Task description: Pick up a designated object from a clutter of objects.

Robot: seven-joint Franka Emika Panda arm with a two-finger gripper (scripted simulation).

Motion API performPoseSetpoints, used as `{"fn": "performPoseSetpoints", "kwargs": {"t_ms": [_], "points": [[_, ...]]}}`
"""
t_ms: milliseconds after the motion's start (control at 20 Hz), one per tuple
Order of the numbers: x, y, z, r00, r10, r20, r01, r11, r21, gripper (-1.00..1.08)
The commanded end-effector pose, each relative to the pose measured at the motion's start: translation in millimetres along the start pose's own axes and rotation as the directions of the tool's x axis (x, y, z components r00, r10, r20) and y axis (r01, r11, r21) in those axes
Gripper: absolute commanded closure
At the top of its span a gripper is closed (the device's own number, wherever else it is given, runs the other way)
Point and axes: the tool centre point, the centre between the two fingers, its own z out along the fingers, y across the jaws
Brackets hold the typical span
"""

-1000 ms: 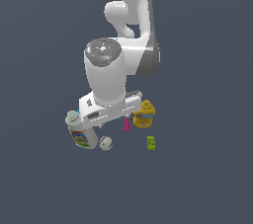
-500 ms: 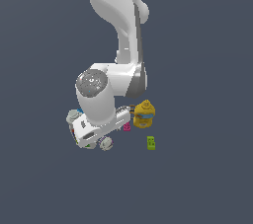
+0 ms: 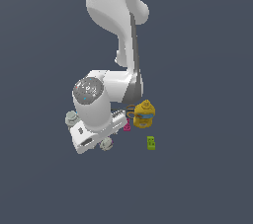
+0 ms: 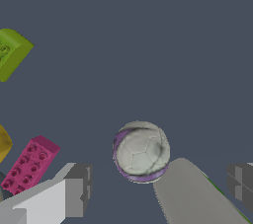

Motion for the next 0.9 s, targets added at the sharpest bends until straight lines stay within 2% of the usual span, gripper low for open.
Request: {"fn": "performPoseSetpoints", "kwargs": {"t_ms": [0, 200, 600, 850], "points": [[0.0, -0.3, 0.3, 1.0, 0.0, 0.0, 0.0, 1.0, 0.001, -0.92], [-1.2, -0.8, 7.5, 1.0, 0.0, 0.003, 0.0, 1.0, 0.003, -0.92], [-10.1, -4.7, 54.9, 1.0, 0.002, 0.019, -0.003, 1.0, 0.017, -0.92], [-11.6, -4.9, 67.0, 1.0, 0.003, 0.022, -0.003, 1.0, 0.021, -0.92]]}}
